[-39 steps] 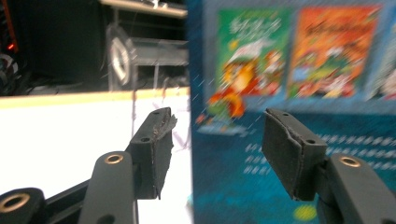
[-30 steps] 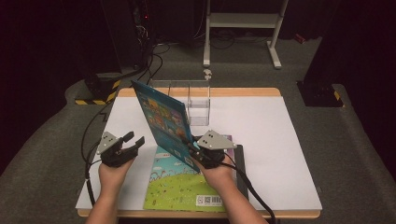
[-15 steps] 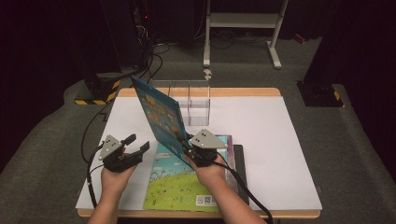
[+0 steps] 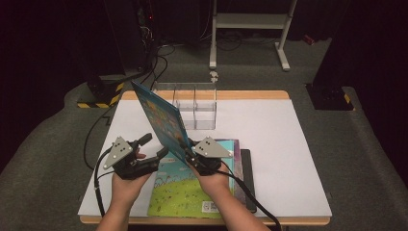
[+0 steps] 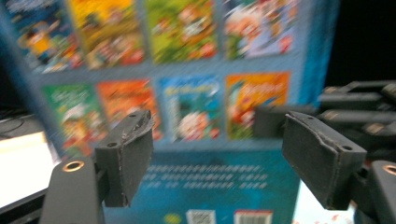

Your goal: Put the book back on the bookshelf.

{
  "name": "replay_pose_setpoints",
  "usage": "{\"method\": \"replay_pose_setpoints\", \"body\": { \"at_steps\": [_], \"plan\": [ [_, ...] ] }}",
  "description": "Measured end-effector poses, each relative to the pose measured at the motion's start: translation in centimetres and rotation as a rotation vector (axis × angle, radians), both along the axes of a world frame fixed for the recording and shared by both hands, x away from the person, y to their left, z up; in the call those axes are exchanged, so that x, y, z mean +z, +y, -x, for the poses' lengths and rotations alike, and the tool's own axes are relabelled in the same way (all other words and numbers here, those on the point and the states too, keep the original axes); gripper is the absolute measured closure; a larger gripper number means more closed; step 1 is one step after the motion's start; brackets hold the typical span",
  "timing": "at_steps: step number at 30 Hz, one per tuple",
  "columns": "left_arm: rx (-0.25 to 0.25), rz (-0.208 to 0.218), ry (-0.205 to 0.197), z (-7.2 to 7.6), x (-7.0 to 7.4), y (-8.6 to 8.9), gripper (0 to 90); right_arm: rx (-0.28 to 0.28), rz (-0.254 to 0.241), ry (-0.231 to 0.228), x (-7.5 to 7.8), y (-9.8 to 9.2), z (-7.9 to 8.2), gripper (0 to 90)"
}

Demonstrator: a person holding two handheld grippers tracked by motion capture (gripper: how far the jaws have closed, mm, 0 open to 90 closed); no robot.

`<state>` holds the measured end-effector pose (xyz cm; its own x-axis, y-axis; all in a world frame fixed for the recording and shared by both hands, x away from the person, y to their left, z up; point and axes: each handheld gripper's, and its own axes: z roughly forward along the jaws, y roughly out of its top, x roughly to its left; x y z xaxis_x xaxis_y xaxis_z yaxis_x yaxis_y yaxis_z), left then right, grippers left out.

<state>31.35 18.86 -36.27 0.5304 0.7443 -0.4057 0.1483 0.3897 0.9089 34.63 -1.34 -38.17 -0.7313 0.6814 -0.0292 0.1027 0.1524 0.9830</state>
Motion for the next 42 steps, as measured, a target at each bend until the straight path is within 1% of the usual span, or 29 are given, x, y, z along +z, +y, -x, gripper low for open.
{"method": "replay_pose_setpoints", "body": {
  "at_steps": [1,3,4,5,7,8,9,10,15,17,19,20,21,22,24,25,26,29,30,32,33,35,36,37,39,40,42],
  "plan": [
    [0.000,0.000,0.000,0.0,0.0,0.0,24.4,0.000,0.000,0.000,0.0,0.0,0.0,80.5],
    [-0.015,0.004,-0.019,0.1,0.6,-0.6,24.1,0.001,0.000,-0.002,0.0,0.0,0.0,80.3],
    [-0.022,0.011,-0.026,0.1,0.9,-0.8,23.5,0.007,-0.004,0.004,-0.1,0.0,0.1,79.9],
    [-0.027,0.025,-0.026,0.1,1.2,-1.1,23.5,0.007,-0.004,0.004,-0.1,0.0,0.1,79.9],
    [-0.027,0.028,-0.026,-0.1,1.8,-1.5,21.8,0.015,0.000,0.003,-0.2,0.1,0.1,79.8],
    [-0.022,0.037,-0.027,-0.2,2.1,-1.7,20.7,0.016,0.003,0.000,-0.2,0.1,0.2,79.8],
    [-0.023,0.037,-0.025,-0.3,2.3,-1.9,20.1,0.018,0.004,0.000,-0.2,0.1,0.2,79.7],
    [-0.033,0.046,-0.030,-0.4,2.5,-2.1,18.9,0.021,0.001,0.000,-0.2,0.2,0.3,79.6],
    [-0.040,0.048,-0.019,-0.5,2.6,-2.7,17.7,0.031,-0.003,0.007,-0.3,0.2,0.4,78.8],
    [-0.036,0.050,-0.022,-0.5,2.5,-3.0,16.2,0.039,0.003,0.003,-0.3,0.3,0.5,78.6],
    [-0.032,0.038,-0.028,-0.4,2.4,-3.0,14.4,0.040,0.005,0.003,-0.4,0.4,0.7,78.5],
    [-0.025,0.044,-0.027,-0.3,2.4,-3.1,14.4,0.045,0.001,0.012,-0.4,0.4,0.7,77.7],
    [-0.025,0.044,-0.027,-0.3,2.4,-3.1,14.4,0.045,0.001,0.012,-0.4,0.4,0.7,77.7],
    [-0.013,0.027,-0.031,-0.2,2.4,-3.1,14.3,0.051,0.004,0.029,-0.4,0.4,0.7,75.5],
    [-0.010,0.032,-0.032,-0.1,2.3,-3.2,14.3,0.058,0.012,0.050,-0.7,0.2,0.7,72.9],
    [-0.007,0.027,-0.034,-0.1,2.3,-3.1,14.3,0.058,0.012,0.050,-0.7,0.2,0.7,72.9],
    [-0.003,0.020,-0.035,-0.1,2.3,-3.2,14.3,0.064,0.015,0.060,-0.9,-0.1,1.0,70.7],
    [0.004,0.022,-0.035,0.0,2.3,-3.3,14.1,0.068,0.018,0.069,-1.0,-0.4,1.4,69.6],
    [0.014,0.018,-0.039,0.0,2.2,-3.4,14.1,0.074,0.022,0.078,-1.1,-0.8,1.6,69.1],
    [0.019,0.013,-0.041,0.1,2.2,-3.4,14.1,0.078,0.025,0.083,-1.1,-0.9,1.7,69.0],
    [0.029,0.018,-0.038,0.1,2.2,-3.5,14.0,0.082,0.030,0.086,-1.2,-1.0,1.7,69.0],
    [0.043,0.010,-0.036,0.1,2.0,-3.6,13.9,0.090,0.044,0.091,-1.3,-1.2,1.8,69.1],
    [0.049,0.005,-0.026,0.1,1.8,-3.7,13.9,0.099,0.056,0.098,-1.5,-1.3,1.9,69.2],
    [0.049,0.005,-0.026,0.1,1.8,-3.7,13.9,0.099,0.056,0.098,-1.5,-1.3,1.9,69.2],
    [0.055,0.001,-0.014,0.0,1.6,-3.8,13.9,0.106,0.062,0.106,-1.6,-1.4,2.0,69.3],
    [0.059,-0.007,-0.010,0.1,1.6,-3.8,13.3,0.115,0.070,0.117,-1.7,-1.4,2.0,69.3],
    [0.066,-0.014,-0.011,0.1,1.5,-3.9,13.1,0.124,0.078,0.125,-1.7,-1.4,2.0,69.1]
  ]
}}
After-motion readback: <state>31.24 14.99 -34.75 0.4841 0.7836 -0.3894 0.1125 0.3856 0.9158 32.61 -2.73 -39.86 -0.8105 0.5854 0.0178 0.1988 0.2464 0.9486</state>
